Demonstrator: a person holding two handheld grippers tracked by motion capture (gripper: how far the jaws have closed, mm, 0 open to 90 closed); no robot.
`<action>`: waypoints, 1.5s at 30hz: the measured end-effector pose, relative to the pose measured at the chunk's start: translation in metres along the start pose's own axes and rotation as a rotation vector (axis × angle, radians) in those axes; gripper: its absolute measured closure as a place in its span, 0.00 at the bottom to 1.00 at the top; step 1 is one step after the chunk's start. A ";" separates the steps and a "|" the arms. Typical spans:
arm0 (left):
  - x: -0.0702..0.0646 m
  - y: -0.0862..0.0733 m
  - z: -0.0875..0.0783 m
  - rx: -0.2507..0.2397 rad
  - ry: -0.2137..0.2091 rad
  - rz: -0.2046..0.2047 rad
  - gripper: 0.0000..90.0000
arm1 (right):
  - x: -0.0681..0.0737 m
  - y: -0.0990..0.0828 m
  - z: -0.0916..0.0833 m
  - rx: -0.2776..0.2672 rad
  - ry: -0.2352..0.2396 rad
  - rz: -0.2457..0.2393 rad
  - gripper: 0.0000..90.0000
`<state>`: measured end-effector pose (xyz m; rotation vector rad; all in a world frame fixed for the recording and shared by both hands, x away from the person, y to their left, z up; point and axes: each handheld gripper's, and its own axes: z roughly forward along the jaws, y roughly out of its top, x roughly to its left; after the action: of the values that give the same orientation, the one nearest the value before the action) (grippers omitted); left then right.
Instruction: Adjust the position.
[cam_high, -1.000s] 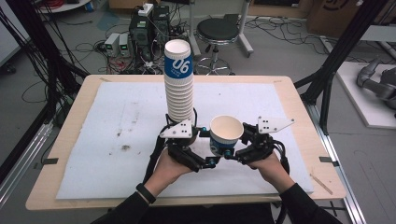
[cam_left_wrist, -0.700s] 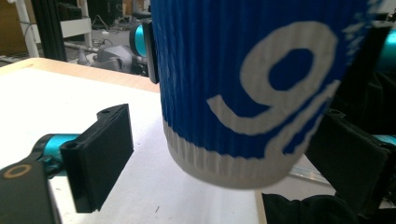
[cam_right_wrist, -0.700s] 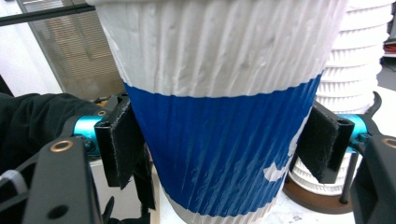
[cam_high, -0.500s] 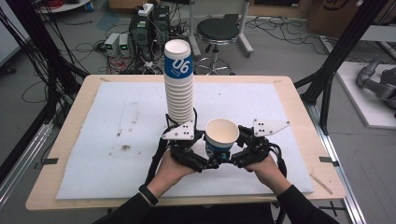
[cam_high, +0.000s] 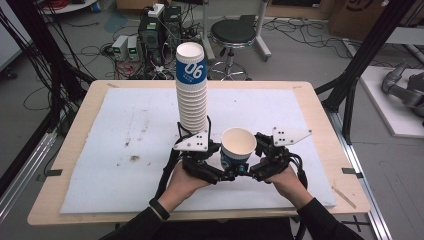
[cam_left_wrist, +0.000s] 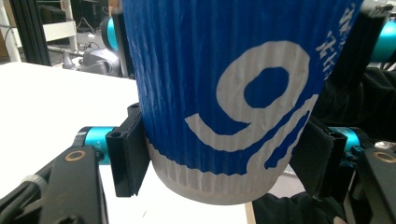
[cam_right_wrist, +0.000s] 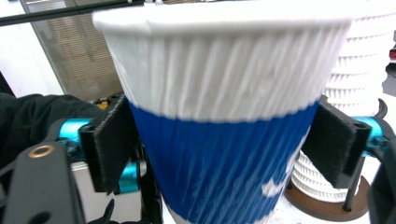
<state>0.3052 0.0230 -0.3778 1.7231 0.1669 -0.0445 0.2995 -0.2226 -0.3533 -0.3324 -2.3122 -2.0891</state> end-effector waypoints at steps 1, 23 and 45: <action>0.000 0.000 0.000 0.002 0.000 0.002 0.33 | 0.000 0.001 -0.001 -0.005 -0.001 -0.004 0.19; -0.002 0.000 0.006 -0.015 -0.031 -0.015 0.21 | 0.003 0.003 -0.002 -0.028 -0.009 -0.003 0.22; -0.003 0.000 0.004 -0.028 -0.035 -0.006 0.29 | 0.006 0.002 0.003 -0.006 0.001 -0.012 0.20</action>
<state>0.3027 0.0188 -0.3776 1.6929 0.1464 -0.0763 0.2948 -0.2185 -0.3510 -0.3173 -2.3139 -2.1013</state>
